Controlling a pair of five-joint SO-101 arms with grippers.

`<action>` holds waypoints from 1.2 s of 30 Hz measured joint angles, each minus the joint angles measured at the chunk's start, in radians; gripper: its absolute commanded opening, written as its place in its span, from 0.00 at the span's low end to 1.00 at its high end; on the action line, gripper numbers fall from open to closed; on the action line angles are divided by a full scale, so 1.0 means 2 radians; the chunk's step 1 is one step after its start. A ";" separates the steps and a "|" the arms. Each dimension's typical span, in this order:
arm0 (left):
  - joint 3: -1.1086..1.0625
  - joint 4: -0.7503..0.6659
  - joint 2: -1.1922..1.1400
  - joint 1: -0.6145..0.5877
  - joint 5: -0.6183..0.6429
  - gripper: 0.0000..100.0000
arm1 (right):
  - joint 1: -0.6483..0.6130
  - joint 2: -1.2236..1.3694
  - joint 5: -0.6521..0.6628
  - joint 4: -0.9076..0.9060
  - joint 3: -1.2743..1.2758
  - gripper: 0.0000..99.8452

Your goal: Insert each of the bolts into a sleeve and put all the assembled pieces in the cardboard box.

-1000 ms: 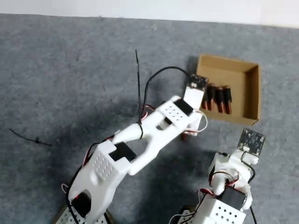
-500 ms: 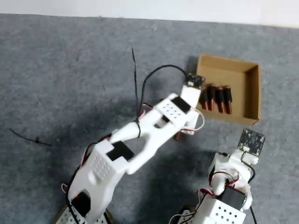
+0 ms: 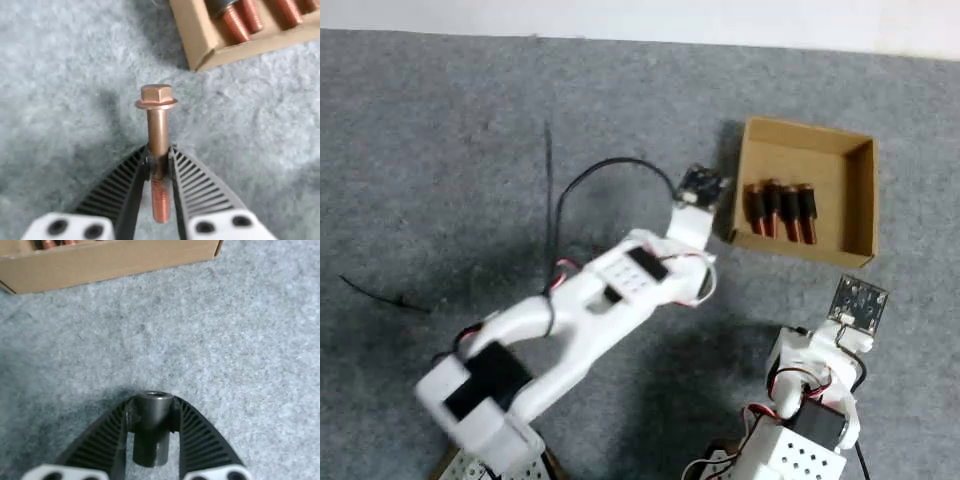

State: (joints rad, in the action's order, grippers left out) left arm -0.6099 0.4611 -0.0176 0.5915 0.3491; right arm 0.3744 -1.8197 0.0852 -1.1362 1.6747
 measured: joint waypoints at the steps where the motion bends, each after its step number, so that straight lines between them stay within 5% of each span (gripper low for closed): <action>1: -0.024 -0.017 0.019 0.000 -0.004 0.00 | 0.000 0.000 0.000 0.000 0.000 0.01; 18: -0.193 -0.056 0.270 -0.013 -0.009 0.00 | -0.018 0.000 0.000 0.005 0.000 0.01; 23: -0.232 -0.056 0.368 -0.044 -0.009 0.00 | -0.120 0.000 0.000 0.064 0.000 0.01; 30: -0.279 -0.056 0.503 -0.113 -0.008 0.00 | -0.303 0.000 -0.001 0.287 0.000 0.01; 36: -0.328 -0.056 0.643 -0.133 0.068 0.00 | -0.437 0.001 -0.001 0.384 0.000 0.01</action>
State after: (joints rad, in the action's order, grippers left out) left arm -1.2651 0.3491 1.2681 0.3245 0.4856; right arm -0.4987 -1.8182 0.0836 -0.3675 1.6747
